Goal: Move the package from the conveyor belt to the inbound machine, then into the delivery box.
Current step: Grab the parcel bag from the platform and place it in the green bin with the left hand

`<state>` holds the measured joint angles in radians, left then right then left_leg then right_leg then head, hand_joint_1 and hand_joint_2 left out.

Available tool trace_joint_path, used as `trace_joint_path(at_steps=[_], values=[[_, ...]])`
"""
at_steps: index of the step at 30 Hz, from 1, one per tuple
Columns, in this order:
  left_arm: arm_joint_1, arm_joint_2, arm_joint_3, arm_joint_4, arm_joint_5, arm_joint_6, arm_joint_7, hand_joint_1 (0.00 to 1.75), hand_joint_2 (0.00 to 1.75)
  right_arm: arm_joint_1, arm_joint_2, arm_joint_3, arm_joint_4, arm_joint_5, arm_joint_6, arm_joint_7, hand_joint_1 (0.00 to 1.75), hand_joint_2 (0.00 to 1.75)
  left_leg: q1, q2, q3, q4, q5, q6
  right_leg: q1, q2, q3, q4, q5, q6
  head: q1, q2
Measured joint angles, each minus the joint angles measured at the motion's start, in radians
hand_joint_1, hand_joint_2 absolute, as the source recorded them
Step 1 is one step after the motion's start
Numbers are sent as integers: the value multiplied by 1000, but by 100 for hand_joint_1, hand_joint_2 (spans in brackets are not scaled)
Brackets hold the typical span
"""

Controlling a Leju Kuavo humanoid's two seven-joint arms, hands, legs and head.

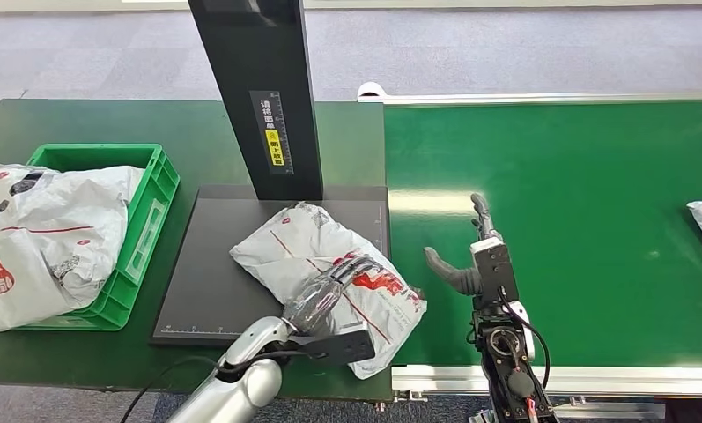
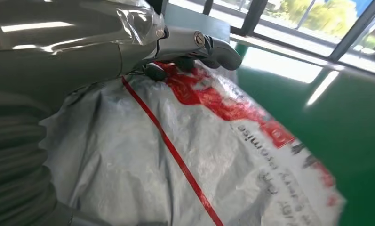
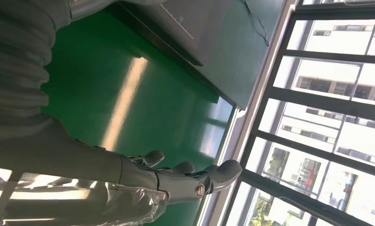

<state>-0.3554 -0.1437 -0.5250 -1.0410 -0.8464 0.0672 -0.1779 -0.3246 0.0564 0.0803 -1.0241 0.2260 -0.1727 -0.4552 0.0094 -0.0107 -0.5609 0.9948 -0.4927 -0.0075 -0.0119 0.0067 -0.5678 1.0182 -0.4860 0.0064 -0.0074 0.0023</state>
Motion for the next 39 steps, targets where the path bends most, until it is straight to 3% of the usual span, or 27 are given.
trace_joint_path(at_steps=[7,8,11,12,18,24,31,39], values=[[-80,-30,-35,138,-54,25,58,0,175,9,7,-23,-2,7,-2,5,0,175,0,0,2,0,0,0,0,0,3,0,0,0,0,0],[-86,-32,-37,150,-58,23,64,12,175,11,7,-24,-3,8,-2,6,0,175,0,0,3,0,0,0,0,0,4,0,0,0,0,0],[-103,-39,-39,187,-71,13,75,139,175,15,11,-26,-4,15,-1,8,0,175,0,0,7,0,0,0,0,0,8,0,0,0,0,0],[-105,-40,-39,198,-74,10,70,170,175,16,14,-27,-4,16,-1,8,0,175,0,0,8,-1,0,0,0,0,10,0,0,0,0,0],[-102,-42,-20,216,-54,11,-15,172,175,30,23,-43,-12,10,0,8,0,175,0,0,11,-1,0,0,0,-1,12,0,0,0,0,0],[-65,-35,35,167,71,59,-105,175,175,43,26,-48,-25,3,18,9,0,175,0,0,9,-1,0,0,0,0,10,0,0,0,0,0],[-17,-27,94,92,210,137,-215,175,175,46,26,-50,-28,-12,31,11,0,175,0,0,5,-1,0,0,0,0,5,0,0,0,0,0],[25,-27,135,-58,422,293,-428,175,175,45,26,-55,-28,-40,31,-2,0,175,0,0,3,0,0,0,0,0,4,0,0,0,0,0]])
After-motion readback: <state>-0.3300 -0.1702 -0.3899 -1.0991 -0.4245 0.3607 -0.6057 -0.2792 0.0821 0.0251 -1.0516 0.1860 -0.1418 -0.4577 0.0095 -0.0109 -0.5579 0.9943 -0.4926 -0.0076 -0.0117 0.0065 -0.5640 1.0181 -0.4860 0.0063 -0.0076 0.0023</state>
